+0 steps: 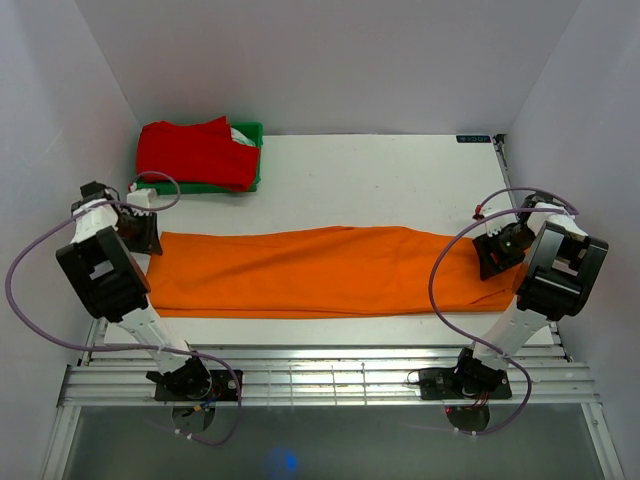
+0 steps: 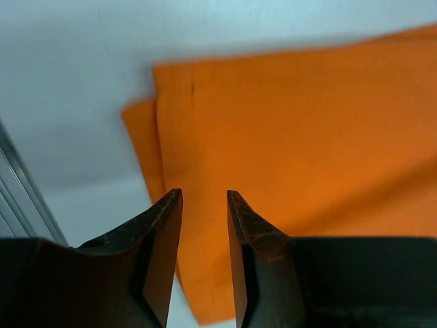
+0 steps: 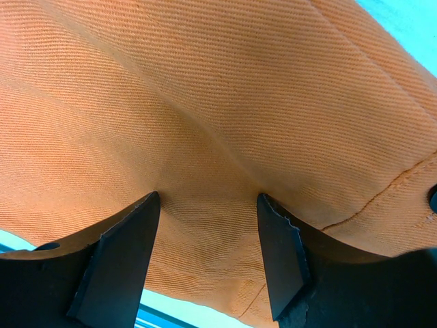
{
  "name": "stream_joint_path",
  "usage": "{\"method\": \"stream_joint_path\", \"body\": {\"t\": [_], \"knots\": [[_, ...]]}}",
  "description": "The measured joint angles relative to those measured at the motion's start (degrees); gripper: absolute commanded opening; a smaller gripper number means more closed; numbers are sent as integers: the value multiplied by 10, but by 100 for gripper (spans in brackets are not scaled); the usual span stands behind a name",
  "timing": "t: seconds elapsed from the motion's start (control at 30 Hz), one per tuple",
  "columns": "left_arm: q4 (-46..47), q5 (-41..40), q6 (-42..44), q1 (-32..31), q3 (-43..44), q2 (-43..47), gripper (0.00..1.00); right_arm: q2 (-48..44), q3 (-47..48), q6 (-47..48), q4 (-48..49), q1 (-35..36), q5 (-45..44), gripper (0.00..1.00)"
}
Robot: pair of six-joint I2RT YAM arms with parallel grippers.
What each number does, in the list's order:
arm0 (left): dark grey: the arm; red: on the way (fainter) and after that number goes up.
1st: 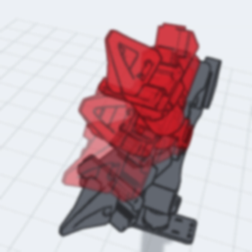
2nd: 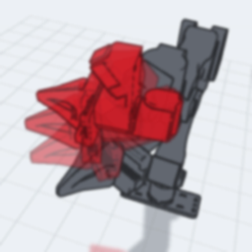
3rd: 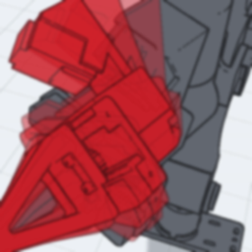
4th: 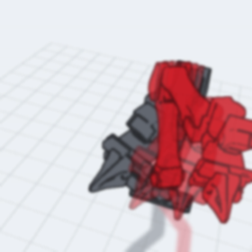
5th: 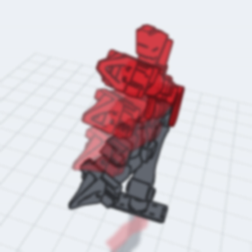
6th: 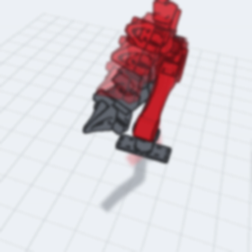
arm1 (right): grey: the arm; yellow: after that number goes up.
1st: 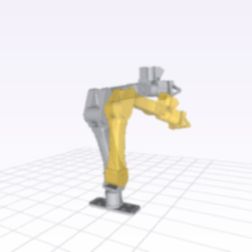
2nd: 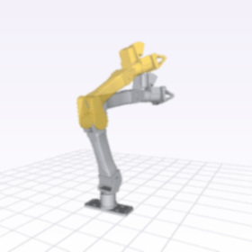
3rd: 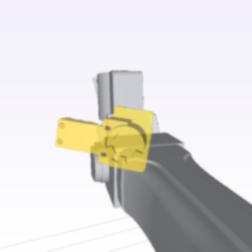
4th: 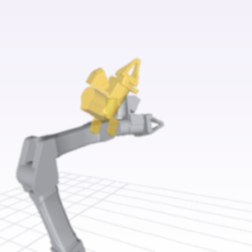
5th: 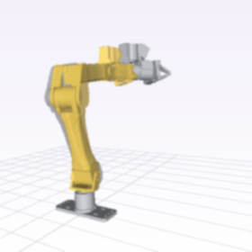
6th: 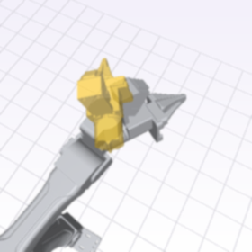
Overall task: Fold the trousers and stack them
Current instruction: Fold the trousers
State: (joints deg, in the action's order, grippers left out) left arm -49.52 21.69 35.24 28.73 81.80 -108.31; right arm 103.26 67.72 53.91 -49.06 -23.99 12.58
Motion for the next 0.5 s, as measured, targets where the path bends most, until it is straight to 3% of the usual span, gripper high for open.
{"method": "stream_joint_path", "body": {"t": [0.23,0.5], "knots": [[-42,-51,-24,90,-103,116,36,-2,54,-9,-37,22,10,65],[-41,-82,-66,105,-160,136,34,-2,123,-63,-33,161,52,65]]}}
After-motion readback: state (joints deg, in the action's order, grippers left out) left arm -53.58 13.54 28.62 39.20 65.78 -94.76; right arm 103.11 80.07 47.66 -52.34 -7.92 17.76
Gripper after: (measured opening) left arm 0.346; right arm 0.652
